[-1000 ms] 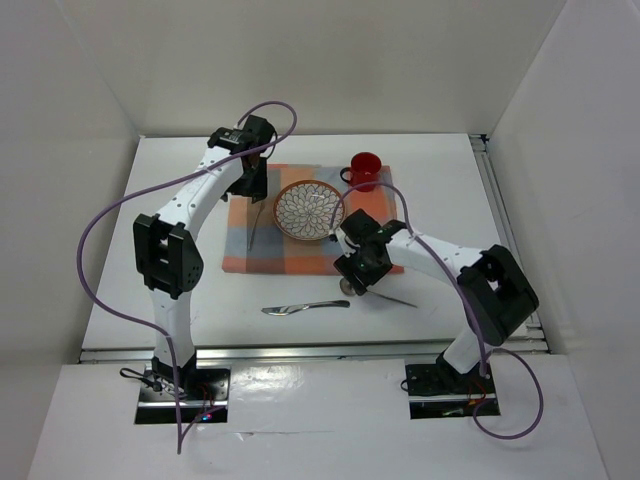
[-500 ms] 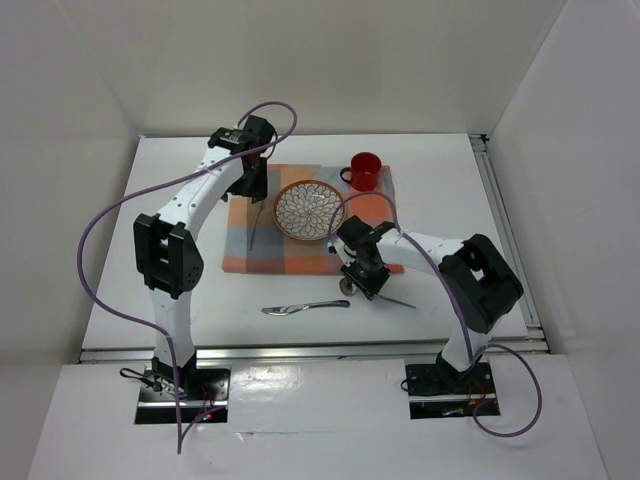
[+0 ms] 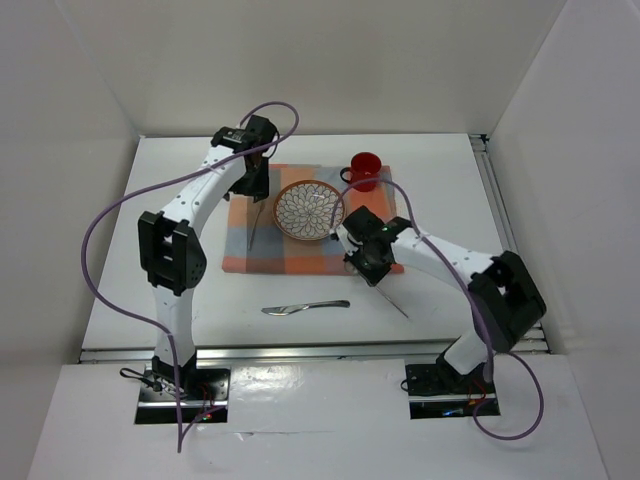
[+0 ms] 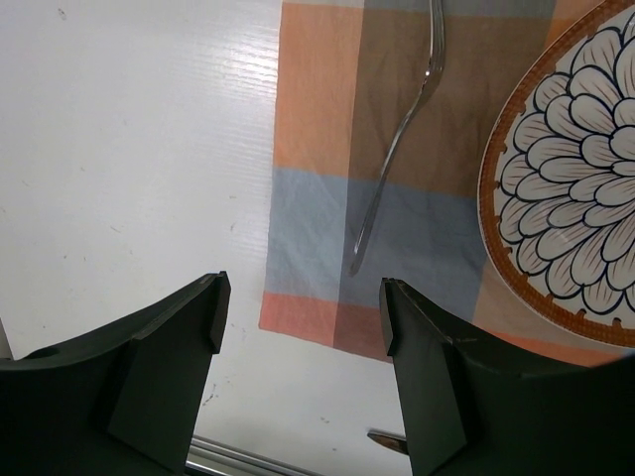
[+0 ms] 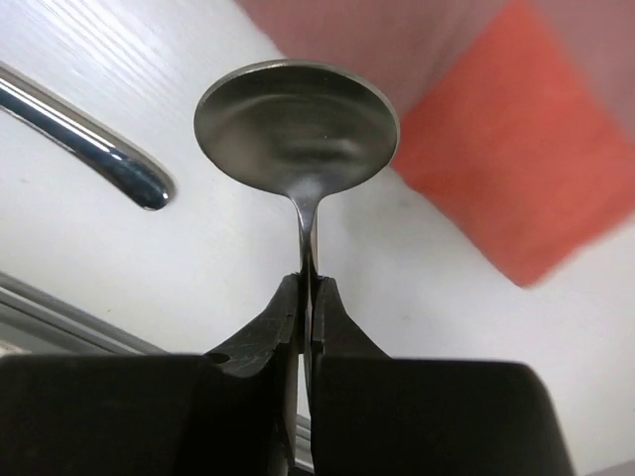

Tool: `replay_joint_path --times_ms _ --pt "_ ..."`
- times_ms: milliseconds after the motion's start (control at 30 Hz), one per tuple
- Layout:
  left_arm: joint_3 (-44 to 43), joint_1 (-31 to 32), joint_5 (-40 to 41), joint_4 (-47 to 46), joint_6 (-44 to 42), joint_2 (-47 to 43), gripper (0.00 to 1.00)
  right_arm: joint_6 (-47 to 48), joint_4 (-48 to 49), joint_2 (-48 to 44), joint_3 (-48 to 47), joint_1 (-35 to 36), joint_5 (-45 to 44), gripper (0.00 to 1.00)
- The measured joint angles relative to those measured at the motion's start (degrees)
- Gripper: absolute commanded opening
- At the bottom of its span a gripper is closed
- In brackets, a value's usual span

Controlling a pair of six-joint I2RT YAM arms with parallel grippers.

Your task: Set the dinner table for one person

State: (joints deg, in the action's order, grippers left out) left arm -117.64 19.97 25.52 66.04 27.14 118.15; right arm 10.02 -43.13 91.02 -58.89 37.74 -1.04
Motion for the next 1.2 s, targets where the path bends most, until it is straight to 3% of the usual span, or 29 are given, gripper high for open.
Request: replay_joint_path --times_ms 267,467,700,867,1000,1033,1067,1200 --pt "1.46 0.0 -1.75 -1.77 0.13 -1.11 0.79 -7.89 -0.09 -8.11 -8.09 -3.54 -4.68 0.0" --pt "3.45 0.0 -3.56 -3.02 0.33 -5.86 0.78 -20.76 0.85 6.25 -22.03 -14.71 -3.41 0.0" --pt "3.67 0.0 -3.56 -3.06 1.51 -7.78 0.78 -27.96 1.64 20.94 -29.73 -15.28 -1.49 0.0" --pt "6.1 0.0 -3.54 -2.99 1.64 -7.8 0.78 -30.21 2.14 25.81 -31.45 -15.32 -1.22 0.0" --pt "6.51 0.0 -3.54 -2.69 1.77 -7.8 0.78 -31.93 2.82 27.19 -31.45 -15.67 -0.57 0.32" --pt "6.51 0.0 -3.54 -2.69 1.77 -7.8 0.78 -32.15 3.08 27.34 -31.45 -15.72 -0.44 0.51" --pt "6.49 0.0 -3.54 -2.67 1.77 -7.8 0.78 -32.3 3.32 27.43 -31.45 -15.76 -0.31 0.58" --pt "6.49 0.0 -3.54 -2.64 1.79 -7.8 0.77 -32.74 4.31 27.17 -31.45 -15.78 -0.37 0.63"
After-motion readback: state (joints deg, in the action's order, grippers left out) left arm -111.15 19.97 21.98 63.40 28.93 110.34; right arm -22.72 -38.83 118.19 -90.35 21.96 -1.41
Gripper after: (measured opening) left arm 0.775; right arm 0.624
